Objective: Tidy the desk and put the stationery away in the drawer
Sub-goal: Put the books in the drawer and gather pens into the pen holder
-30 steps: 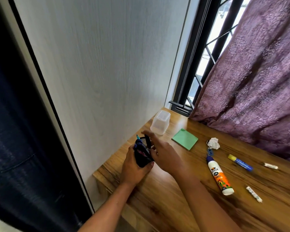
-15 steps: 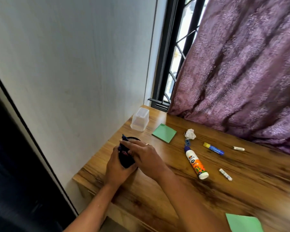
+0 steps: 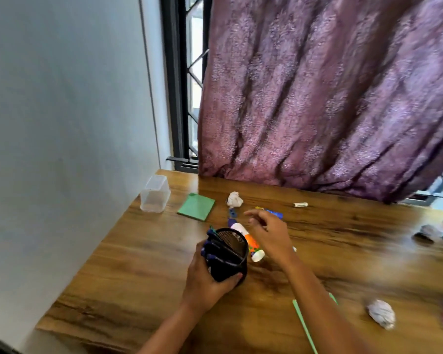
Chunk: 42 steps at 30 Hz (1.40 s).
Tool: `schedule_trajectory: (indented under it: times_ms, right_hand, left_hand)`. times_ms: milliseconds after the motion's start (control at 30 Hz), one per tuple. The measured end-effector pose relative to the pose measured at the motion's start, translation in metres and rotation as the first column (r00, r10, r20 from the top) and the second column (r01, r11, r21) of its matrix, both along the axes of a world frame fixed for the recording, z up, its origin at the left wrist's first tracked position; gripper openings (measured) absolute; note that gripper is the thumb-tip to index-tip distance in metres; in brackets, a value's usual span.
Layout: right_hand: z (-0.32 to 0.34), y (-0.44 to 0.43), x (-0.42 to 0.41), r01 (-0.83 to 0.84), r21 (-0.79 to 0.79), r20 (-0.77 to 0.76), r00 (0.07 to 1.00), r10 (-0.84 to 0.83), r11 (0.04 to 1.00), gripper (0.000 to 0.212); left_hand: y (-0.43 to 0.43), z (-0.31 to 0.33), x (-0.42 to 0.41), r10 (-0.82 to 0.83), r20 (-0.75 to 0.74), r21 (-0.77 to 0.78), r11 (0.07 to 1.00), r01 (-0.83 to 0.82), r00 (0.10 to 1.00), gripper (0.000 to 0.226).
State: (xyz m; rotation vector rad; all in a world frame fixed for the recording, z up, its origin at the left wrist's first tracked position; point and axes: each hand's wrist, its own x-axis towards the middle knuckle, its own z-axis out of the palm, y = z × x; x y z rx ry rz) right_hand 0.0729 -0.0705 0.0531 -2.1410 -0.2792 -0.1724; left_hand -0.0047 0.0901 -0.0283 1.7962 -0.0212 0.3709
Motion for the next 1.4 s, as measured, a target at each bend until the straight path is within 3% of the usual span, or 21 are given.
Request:
schedule_trajectory:
  times_ms: [167, 333, 533, 733, 867, 967, 1200, 1333, 1400]
  right_hand:
    - [-0.016, -0.074, 0.009, 0.158, -0.081, -0.059, 0.985, -0.163, 0.984, 0.020]
    - [-0.021, -0.103, 0.024, 0.116, -0.139, -0.166, 0.976, -0.139, 0.983, 0.022]
    - [-0.026, -0.068, 0.066, -0.164, -0.268, -0.261, 0.961, 0.093, 0.949, 0.028]
    - [-0.032, -0.016, 0.102, -0.406, -0.482, -0.367, 0.898, 0.242, 0.777, 0.052]
    - [-0.035, 0.003, 0.122, -0.466, -0.581, -0.392, 0.879, 0.272, 0.668, 0.073]
    - [-0.042, 0.013, 0.137, -0.486, -0.597, -0.411, 0.869, 0.278, 0.638, 0.071]
    - [-0.043, 0.025, 0.157, -0.358, -0.566, -0.345, 0.921, 0.182, 0.742, 0.041]
    - [0.006, 0.031, 0.152, -0.260, -0.252, -0.298, 0.937, 0.181, 0.932, 0.044]
    - [0.035, 0.039, 0.137, -0.272, -0.141, -0.235, 0.943, 0.235, 0.952, 0.049]
  left_hand:
    - [-0.039, -0.016, 0.007, -0.074, -0.116, -0.016, 0.997, 0.073, 0.990, 0.083]
    - [-0.044, -0.024, 0.019, -0.025, -0.193, -0.044, 0.999, 0.016, 0.981, 0.095]
    - [-0.018, -0.014, 0.028, 0.084, -0.190, -0.017, 0.996, -0.089, 0.978, 0.096]
    - [-0.005, -0.006, 0.029, 0.177, -0.135, -0.009, 0.984, -0.179, 0.975, 0.085]
    - [0.003, -0.002, 0.038, 0.211, -0.081, 0.021, 0.977, -0.210, 0.974, 0.076]
    - [0.013, -0.005, 0.050, 0.174, -0.068, 0.061, 0.983, -0.170, 0.982, 0.075]
    - [0.034, -0.011, 0.082, 0.038, -0.072, 0.139, 0.990, -0.028, 0.997, 0.076]
    - [0.044, -0.010, 0.102, -0.027, -0.075, 0.124, 0.992, 0.036, 0.997, 0.079]
    - [0.047, -0.011, 0.108, -0.052, -0.065, 0.118, 0.991, 0.060, 0.997, 0.080]
